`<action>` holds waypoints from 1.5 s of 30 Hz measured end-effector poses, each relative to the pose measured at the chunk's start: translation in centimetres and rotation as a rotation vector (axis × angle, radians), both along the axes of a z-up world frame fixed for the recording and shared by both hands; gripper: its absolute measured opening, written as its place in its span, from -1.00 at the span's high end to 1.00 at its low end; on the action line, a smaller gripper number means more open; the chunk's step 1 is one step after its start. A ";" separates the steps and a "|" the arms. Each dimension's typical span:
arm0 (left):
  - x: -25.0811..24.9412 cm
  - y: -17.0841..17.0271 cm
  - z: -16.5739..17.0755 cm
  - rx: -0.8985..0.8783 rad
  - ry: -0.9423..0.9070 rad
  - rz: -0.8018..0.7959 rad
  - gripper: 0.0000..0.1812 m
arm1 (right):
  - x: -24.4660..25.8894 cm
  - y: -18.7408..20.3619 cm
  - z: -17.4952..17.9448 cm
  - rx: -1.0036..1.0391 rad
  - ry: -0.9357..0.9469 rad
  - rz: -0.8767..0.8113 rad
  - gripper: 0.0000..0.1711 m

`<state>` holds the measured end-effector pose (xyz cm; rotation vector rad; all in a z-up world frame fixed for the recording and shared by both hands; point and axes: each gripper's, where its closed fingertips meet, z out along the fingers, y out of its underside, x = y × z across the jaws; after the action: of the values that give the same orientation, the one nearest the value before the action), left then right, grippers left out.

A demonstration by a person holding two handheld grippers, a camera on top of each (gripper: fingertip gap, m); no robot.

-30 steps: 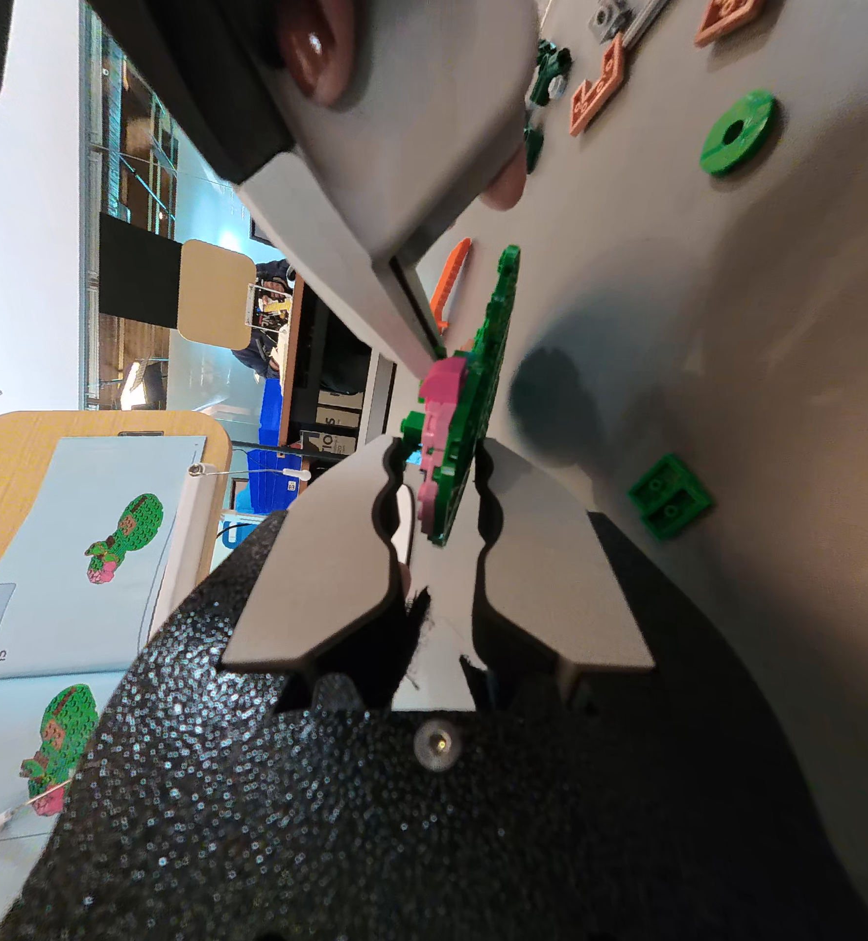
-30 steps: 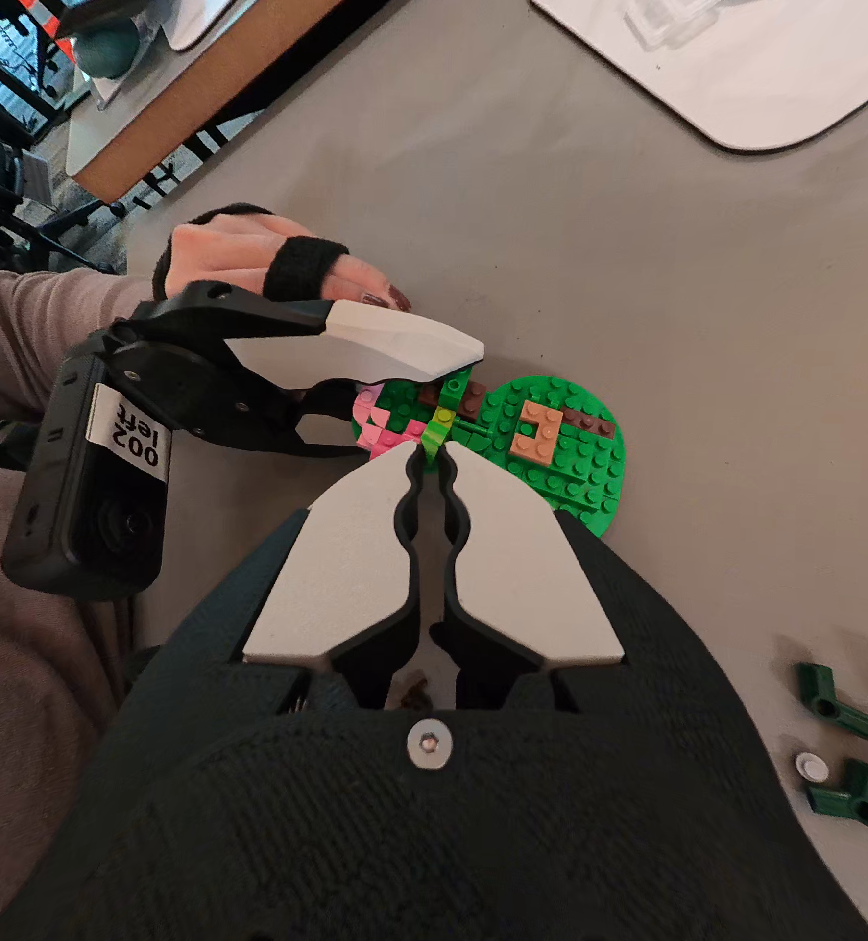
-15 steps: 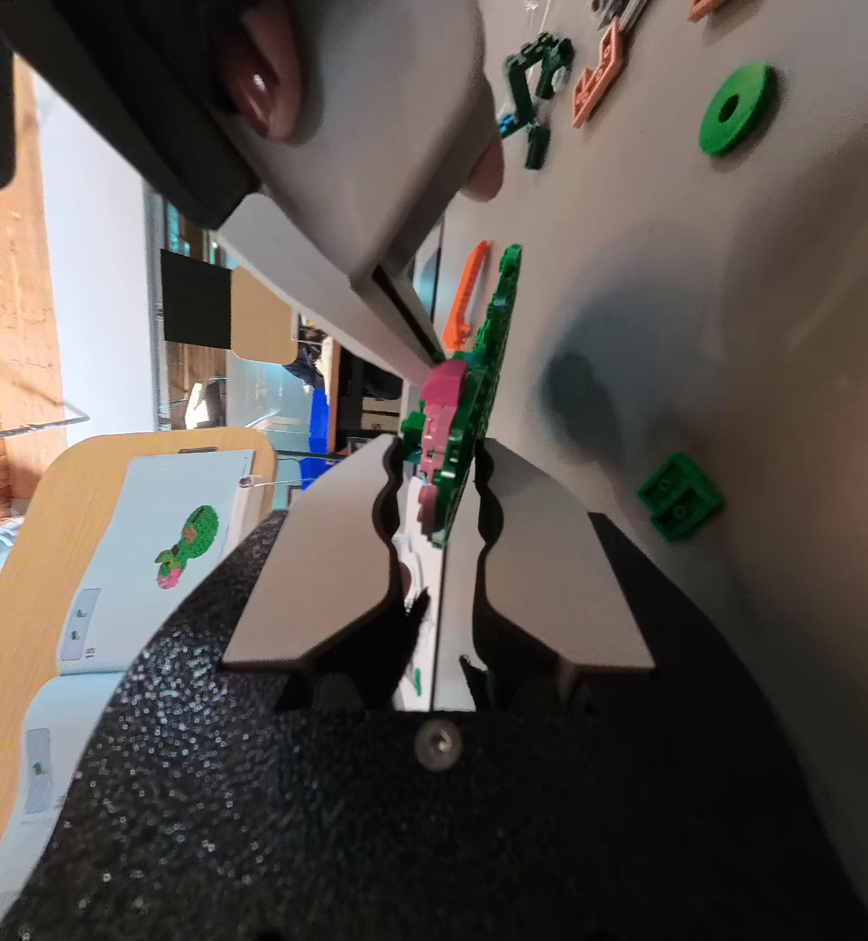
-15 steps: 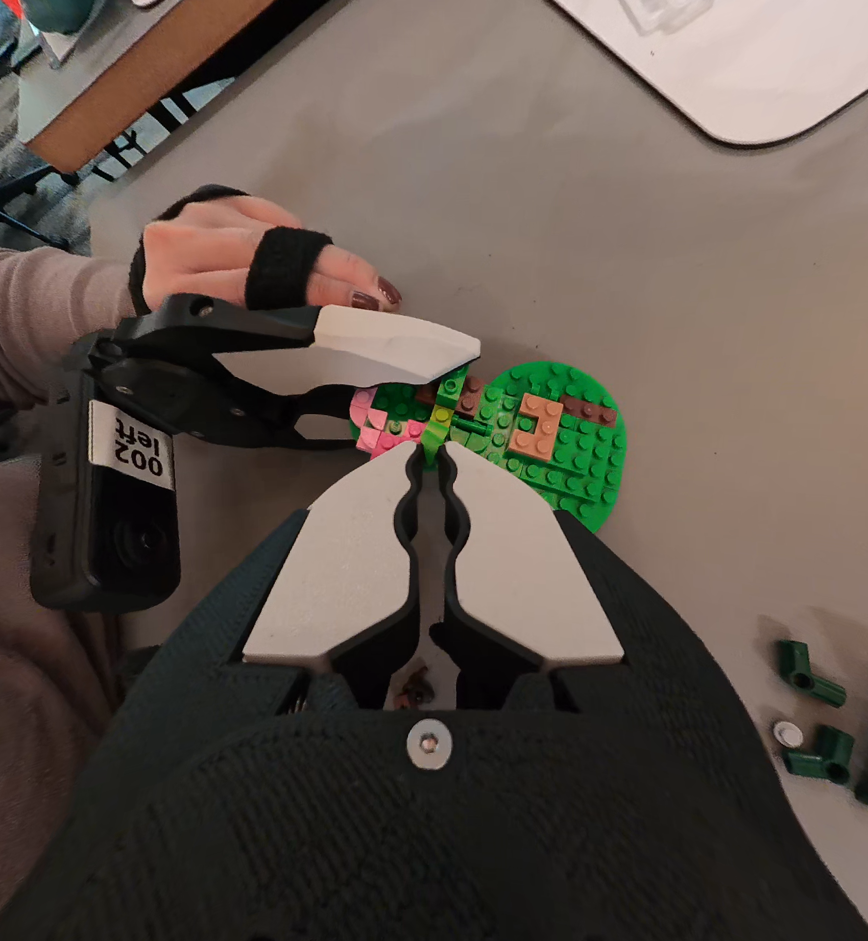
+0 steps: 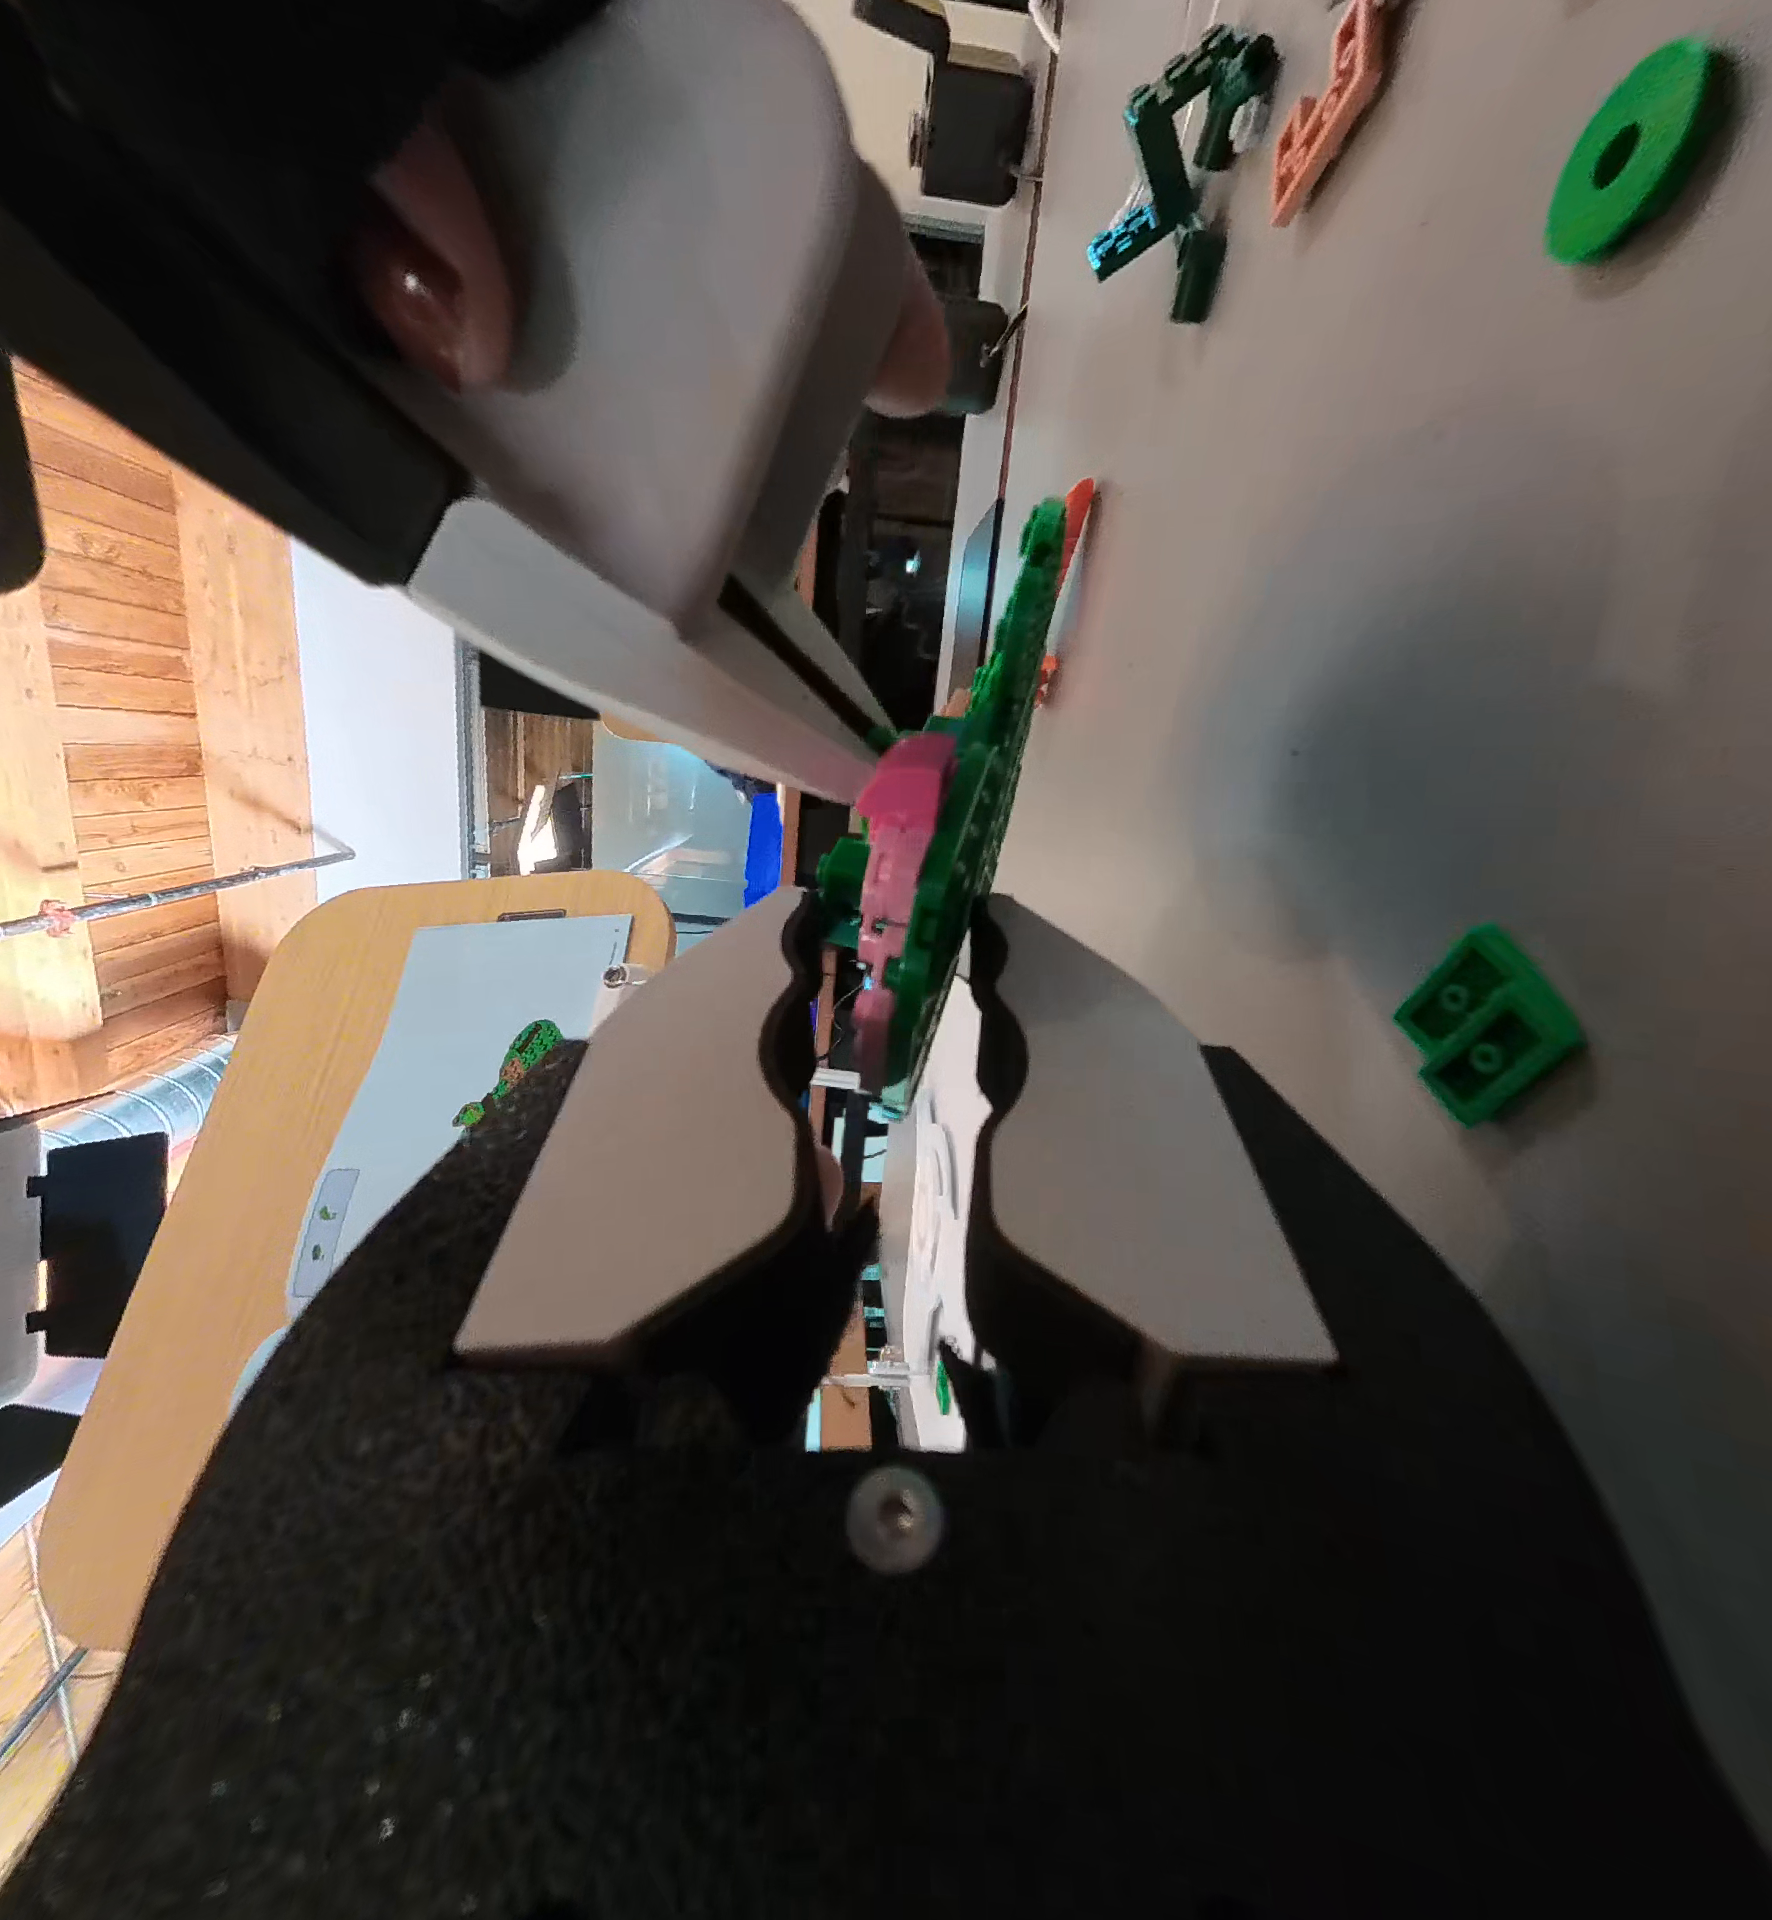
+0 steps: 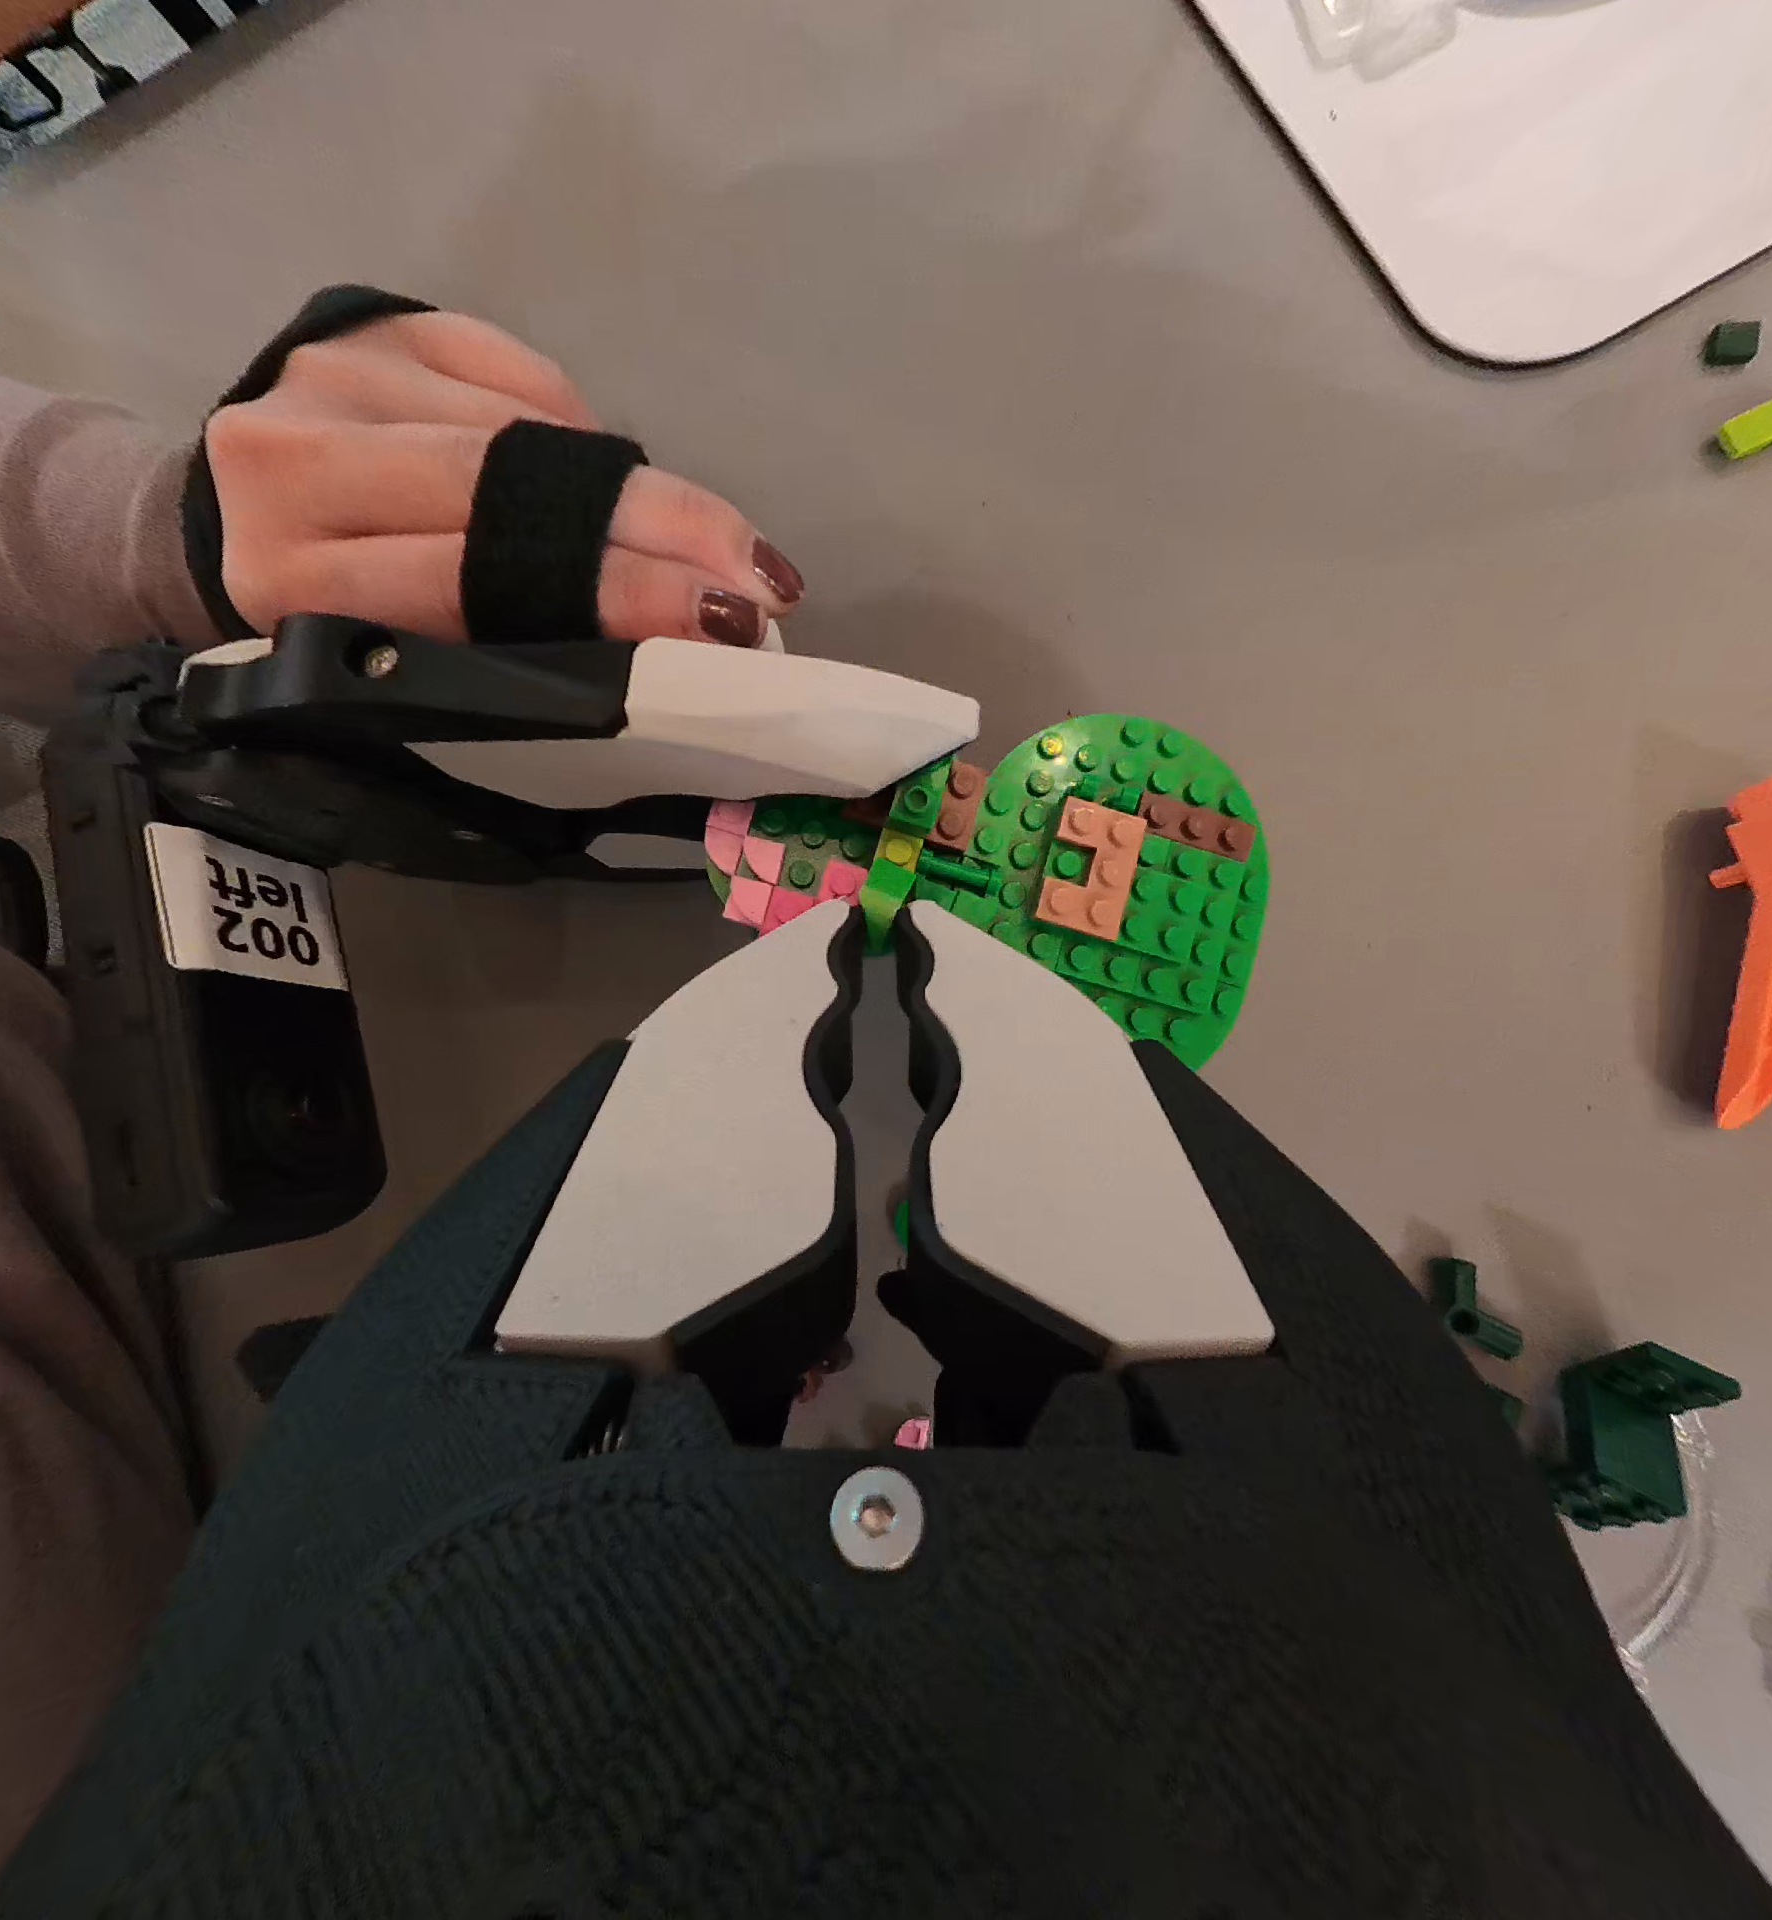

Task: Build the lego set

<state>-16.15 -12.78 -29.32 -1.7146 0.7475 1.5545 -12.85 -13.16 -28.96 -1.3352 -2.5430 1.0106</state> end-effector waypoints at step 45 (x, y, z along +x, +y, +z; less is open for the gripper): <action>0.3 0.0 -0.2 0.057 -0.190 -0.059 0.70 | 0.2 -0.5 -0.1 0.718 1.046 0.520 0.38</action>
<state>-15.81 -12.79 -29.53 -1.7531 0.6448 1.3385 -12.65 -13.69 -29.07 0.0907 -2.0200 0.4900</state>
